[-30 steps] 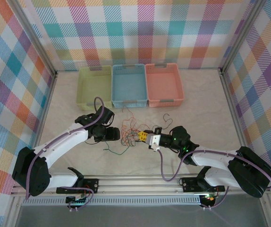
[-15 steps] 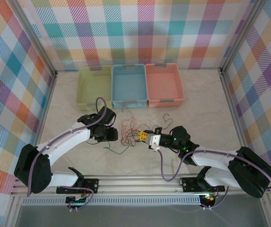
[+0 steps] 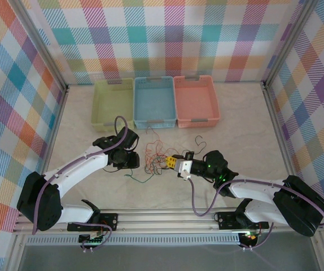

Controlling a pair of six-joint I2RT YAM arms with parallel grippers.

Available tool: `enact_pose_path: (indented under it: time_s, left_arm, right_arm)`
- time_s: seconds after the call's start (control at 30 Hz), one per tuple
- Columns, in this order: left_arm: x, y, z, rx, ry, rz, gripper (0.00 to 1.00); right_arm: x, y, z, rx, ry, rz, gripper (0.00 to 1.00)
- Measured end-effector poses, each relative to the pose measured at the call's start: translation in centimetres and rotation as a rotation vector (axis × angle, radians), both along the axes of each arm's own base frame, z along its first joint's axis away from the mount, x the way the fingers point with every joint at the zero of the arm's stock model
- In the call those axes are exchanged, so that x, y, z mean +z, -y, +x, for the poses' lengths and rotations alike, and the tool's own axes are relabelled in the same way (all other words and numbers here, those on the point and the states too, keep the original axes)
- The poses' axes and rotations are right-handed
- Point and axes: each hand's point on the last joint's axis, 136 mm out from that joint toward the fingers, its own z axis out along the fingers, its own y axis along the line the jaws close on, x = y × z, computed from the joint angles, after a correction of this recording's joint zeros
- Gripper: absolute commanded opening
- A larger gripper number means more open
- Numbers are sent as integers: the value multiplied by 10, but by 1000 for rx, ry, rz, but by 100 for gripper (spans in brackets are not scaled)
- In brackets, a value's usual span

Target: Untangle the cables

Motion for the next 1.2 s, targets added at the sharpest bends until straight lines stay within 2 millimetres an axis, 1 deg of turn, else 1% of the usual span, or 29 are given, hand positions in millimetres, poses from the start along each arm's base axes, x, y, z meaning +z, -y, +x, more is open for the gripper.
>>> enact_pose_path:
  time_s: [0.07,0.37,0.6,0.77,0.8,0.87,1.0,1.13,1.2]
  left_arm:
    - [0,0,0,0,0,0,34]
    - [0,0,0,0,1,0,32]
    - [0,0,0,0,0,0,25]
    - [-1,-1,0,1,1,4,24]
    - [-1,-1,1,2,2,7,25]
    - [-1,-2,1,2,4,10,33]
    - [2,-3,2,8,13,16,44]
    - [15,-5,5,13,48,16,57]
    - [20,-5,6,15,67,13,66]
  right_arm:
    - [0,0,1,-4,0,0,0]
    - [-2,1,2,-13,-4,-6,0]
    - [0,1,2,-16,-2,-3,0]
    - [-1,1,3,-18,-4,-5,0]
    - [-1,1,3,-18,-4,-5,0]
    - [-2,1,3,-19,-5,-7,0]
    - [-2,2,4,-25,-5,-8,0]
    - [-2,2,4,-26,-5,-8,0]
    - [-2,2,4,-25,-5,-8,0]
